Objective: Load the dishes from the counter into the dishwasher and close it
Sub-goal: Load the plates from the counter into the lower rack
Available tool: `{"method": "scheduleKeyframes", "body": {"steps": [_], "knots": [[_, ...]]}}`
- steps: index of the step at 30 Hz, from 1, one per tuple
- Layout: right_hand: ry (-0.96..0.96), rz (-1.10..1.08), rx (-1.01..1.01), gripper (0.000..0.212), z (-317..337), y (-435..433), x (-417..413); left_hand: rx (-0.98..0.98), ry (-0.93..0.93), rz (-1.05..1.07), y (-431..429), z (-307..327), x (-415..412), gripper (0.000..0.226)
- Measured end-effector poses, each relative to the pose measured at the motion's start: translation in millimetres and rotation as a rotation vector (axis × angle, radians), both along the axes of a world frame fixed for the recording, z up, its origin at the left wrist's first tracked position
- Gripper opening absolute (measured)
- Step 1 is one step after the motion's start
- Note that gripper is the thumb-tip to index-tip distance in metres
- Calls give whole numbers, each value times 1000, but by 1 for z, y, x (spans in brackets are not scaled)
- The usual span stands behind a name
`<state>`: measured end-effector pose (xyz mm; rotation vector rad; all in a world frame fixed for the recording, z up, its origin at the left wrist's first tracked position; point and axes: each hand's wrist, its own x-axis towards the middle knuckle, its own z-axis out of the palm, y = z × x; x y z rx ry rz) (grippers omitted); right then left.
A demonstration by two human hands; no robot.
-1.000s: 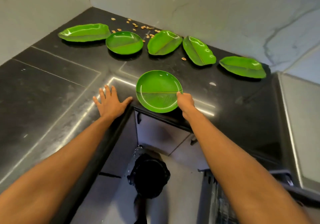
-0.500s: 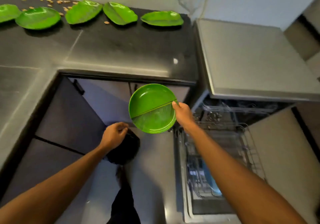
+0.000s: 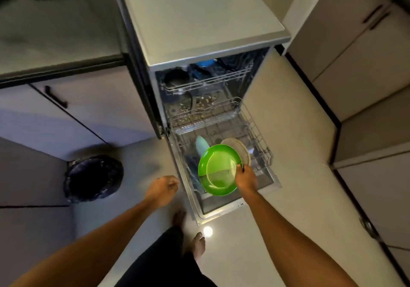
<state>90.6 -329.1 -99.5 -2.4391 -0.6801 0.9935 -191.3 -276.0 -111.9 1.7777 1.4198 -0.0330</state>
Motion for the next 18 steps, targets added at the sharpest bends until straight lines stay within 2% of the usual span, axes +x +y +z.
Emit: {"method": "scheduleKeyframes", "body": {"steps": [6, 11, 18], "knots": [[-25, -84, -35, 32, -20, -15, 27, -63, -46, -11, -5, -22, 56, 18], [-44, -74, -99, 33, -30, -2, 52, -165, -17, -21, -1, -39, 83, 19], [-166, -21, -27, 28, -34, 23, 106, -224, -39, -21, 20, -36, 128, 21]]}}
